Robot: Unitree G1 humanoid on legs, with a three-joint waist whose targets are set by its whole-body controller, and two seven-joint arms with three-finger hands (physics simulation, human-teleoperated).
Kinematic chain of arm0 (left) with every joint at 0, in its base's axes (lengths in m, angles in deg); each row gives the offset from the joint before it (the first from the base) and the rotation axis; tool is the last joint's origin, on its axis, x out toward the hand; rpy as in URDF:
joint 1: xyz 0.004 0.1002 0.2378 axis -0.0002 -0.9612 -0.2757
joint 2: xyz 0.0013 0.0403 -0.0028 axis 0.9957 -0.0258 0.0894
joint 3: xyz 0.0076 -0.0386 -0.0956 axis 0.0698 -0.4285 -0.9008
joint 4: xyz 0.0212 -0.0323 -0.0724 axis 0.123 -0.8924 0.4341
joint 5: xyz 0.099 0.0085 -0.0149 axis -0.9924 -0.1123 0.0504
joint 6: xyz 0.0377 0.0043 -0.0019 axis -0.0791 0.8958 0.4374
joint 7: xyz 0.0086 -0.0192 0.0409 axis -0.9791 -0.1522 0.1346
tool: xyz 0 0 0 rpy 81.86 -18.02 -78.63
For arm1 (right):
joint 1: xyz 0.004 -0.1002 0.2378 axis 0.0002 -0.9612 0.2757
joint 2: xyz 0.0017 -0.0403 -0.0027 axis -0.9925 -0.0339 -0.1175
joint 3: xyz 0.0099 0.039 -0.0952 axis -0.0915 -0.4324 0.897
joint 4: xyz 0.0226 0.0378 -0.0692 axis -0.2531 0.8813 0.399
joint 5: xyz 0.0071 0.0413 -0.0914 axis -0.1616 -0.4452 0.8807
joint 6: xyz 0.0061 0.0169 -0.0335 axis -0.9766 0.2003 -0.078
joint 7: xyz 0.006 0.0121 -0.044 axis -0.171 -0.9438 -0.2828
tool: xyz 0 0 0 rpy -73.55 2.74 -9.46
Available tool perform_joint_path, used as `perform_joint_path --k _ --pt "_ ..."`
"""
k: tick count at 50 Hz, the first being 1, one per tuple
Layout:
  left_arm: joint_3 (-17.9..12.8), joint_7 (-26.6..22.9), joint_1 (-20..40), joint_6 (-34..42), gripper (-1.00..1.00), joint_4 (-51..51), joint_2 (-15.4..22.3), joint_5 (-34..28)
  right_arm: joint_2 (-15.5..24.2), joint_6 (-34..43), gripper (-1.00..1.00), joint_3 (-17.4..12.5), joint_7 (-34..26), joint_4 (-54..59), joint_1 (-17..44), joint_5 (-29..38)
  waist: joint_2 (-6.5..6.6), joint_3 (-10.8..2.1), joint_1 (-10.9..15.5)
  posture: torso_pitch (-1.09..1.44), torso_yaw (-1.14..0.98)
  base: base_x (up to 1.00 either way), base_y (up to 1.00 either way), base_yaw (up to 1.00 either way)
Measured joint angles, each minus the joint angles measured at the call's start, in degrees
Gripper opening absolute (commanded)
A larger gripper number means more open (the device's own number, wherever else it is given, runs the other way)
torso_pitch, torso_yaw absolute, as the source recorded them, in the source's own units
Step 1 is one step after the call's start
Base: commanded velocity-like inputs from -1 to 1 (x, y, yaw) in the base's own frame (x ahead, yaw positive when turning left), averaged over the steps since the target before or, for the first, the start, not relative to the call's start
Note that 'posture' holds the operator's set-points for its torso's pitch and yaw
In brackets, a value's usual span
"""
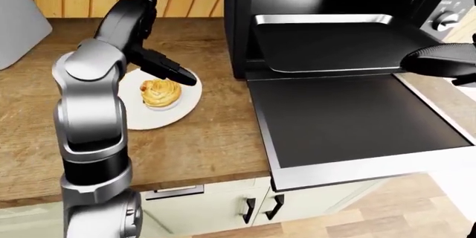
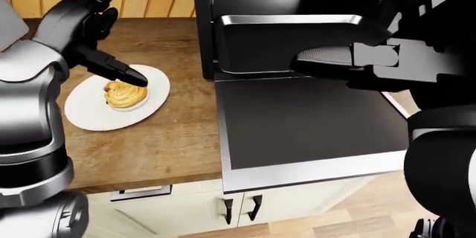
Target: Place the scone on the tray of the toaster oven.
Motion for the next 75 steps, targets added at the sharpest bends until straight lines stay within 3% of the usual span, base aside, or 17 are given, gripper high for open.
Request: perform_joint_path --k 29,46,57,58,63,70,73,75 --pt "-2.77 3.26 -7.40 -7.16 1.00 -7.83 1.52 1.75 2.17 -1.07 1.00 -0.73 0.63 0.29 0.02 -1.69 -0.05 -0.27 0.01 0.00 0.00 0.00 0.00 0.00" --pt "-1.53 5.44 -6.45 -12.02 1.00 -15.65 0.34 2.34 3.30 -1.97 1.00 -2.35 0.83 -0.19 -2.05 -3.02 -0.42 -0.46 0.03 0.00 0.00 0.00 0.00 0.00" --pt "-1.41 4.98 -8.17 -12.26 1.00 -15.36 0.17 2.08 3.63 -2.42 1.00 -2.63 0.82 -0.18 -2.58 -3.21 -0.23 -0.55 -0.08 0.00 0.00 0.00 0.00 0.00" --pt "-1.42 4.79 -8.41 -12.08 0.89 -15.16 0.26 1.94 3.65 -2.43 1.00 -2.62 0.83 -0.15 -2.56 -3.21 -0.23 -0.53 -0.09 0.00 0.00 0.00 0.00 0.00" --pt "-1.54 3.40 -9.31 -11.45 0.90 -14.00 1.07 0.86 3.44 -2.45 1.00 -2.41 0.71 -0.09 -2.58 -2.99 -0.22 -0.52 -0.09 0.00 0.00 0.00 0.00 0.00" --pt "-2.07 1.77 -10.08 -11.38 0.76 -13.73 1.62 -0.76 3.48 -2.25 1.00 -2.82 0.53 -0.11 -2.72 -3.00 -0.09 -0.54 0.02 0.00 0.00 0.00 0.00 0.00" --pt "-2.26 1.31 -10.17 -11.12 0.62 -13.47 1.76 -1.37 3.56 -2.35 1.00 -2.70 0.65 -0.12 -2.63 -3.05 -0.06 -0.51 -0.02 0.00 0.00 0.00 0.00 0.00" --pt "-2.22 0.97 -10.21 -11.08 0.43 -13.22 1.80 -1.65 3.51 -2.41 1.00 -2.63 0.64 -0.17 -2.70 -3.05 -0.07 -0.52 -0.01 0.00 0.00 0.00 0.00 0.00"
